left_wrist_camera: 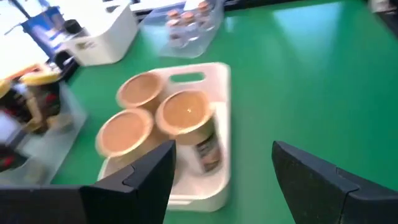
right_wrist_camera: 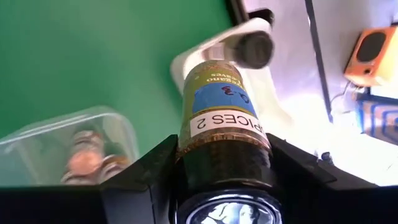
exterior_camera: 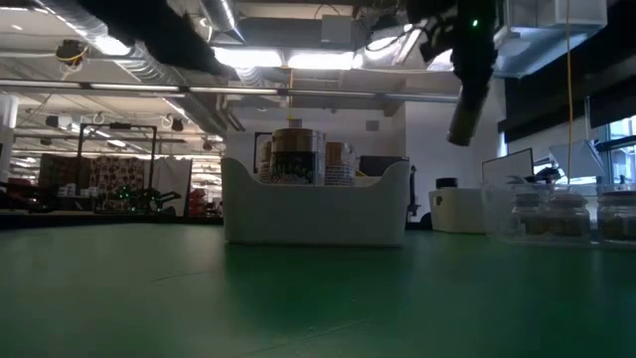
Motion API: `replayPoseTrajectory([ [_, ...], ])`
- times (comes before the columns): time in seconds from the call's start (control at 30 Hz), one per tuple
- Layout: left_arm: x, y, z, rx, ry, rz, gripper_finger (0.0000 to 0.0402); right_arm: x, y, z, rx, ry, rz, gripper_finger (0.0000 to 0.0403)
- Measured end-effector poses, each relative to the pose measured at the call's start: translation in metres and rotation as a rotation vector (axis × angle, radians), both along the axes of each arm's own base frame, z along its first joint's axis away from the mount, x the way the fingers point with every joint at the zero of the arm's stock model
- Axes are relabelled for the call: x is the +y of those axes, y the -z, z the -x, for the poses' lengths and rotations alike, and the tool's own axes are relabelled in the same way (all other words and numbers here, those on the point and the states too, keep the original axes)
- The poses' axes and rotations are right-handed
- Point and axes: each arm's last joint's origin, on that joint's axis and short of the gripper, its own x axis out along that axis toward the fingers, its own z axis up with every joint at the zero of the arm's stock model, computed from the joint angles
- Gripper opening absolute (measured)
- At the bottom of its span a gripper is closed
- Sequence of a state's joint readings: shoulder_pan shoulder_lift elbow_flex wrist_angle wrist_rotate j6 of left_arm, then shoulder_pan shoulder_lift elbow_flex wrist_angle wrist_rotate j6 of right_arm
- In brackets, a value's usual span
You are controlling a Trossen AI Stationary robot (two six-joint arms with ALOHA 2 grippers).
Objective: Sort spices by type
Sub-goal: Put the black seasoning bottle into the top white bin
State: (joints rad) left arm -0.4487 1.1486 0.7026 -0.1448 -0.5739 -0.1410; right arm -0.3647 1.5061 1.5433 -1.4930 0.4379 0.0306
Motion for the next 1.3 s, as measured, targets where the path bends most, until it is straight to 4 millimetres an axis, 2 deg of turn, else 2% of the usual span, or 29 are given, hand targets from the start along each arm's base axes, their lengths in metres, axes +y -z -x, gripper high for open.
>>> replayPoseTrajectory([
  [0.27,0.036,0.009,0.019,-0.052,-0.118,0.022,0.0249,-0.061,0.001,0.02,-0.118,0.071,-0.08,0.0204],
  [0.53,0.054,0.018,0.026,-0.076,-0.196,0.035,0.0249,-0.097,0.018,0.028,-0.123,0.114,-0.181,0.0204],
  [0.97,0.06,0.021,0.026,-0.075,-0.225,0.033,0.0249,-0.117,0.057,0.01,-0.037,0.13,-0.293,0.0204],
  [1.3,0.059,0.021,0.026,-0.074,-0.225,0.034,0.0249,-0.126,0.07,0.002,-0.008,0.145,-0.271,0.0204],
])
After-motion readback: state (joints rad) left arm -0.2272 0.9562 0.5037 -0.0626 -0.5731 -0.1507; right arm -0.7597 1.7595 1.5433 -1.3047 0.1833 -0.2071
